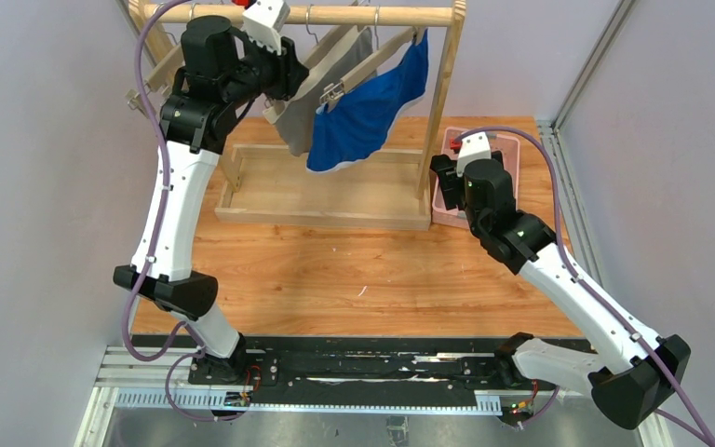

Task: Remove the underwear clipped to the hanger

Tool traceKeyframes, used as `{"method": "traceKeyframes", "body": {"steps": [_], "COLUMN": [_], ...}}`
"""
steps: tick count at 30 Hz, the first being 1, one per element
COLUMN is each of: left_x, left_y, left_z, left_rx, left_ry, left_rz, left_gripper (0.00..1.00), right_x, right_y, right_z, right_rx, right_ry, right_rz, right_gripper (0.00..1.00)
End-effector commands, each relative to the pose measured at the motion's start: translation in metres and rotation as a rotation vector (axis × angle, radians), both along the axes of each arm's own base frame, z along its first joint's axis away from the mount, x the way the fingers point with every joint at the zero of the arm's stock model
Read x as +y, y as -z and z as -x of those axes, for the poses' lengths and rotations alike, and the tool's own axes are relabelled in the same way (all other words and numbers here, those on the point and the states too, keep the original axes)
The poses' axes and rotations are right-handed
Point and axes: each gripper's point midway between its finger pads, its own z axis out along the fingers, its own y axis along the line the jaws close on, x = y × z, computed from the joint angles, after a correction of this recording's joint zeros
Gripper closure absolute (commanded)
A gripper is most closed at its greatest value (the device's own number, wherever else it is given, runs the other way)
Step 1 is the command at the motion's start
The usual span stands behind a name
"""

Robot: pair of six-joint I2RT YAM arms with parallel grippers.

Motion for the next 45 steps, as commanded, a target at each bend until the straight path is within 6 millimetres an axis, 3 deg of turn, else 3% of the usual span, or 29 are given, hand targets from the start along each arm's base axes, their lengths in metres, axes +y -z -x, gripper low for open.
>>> {"method": "traceKeyframes", "body": {"steps": [1,9,22,31,45], "left_x": [-0.005,-0.003,0.003,0.013,0.033], "left_y": [0.005,0.000,-0.045,-0.061,-0.030], "left_z": [-0.003,-0.004,0.010,0.023,0.047], "left_rx": [0.002,-0.009,-0.125,-0.183,-0.146], "left_ry": [0.008,-0.009,-0.025,-0.061,-0.116], "left_rz": [-0.014,-0.003,0.068,0.074,0.028], "left_gripper": [0.65,1.00,1.00,1.00,1.00], "right_x": [0.001,0.001,0.002,0.005,0.010], "right_y": [-0.006,-0.001,0.012,0.023,0.031], "right_z": [0.002,0.002,0.002,0.002,-0.006], "right_rx": [-0.031,-0.024,0.008,0.032,0.046], "right_ry": [-0.004,-0.002,-0.008,-0.016,-0.020], "right_rz": [0.006,0.014,0.028,0.028,0.047], "right_gripper": [0.30,0.30,0.30,0.30,0.30]}}
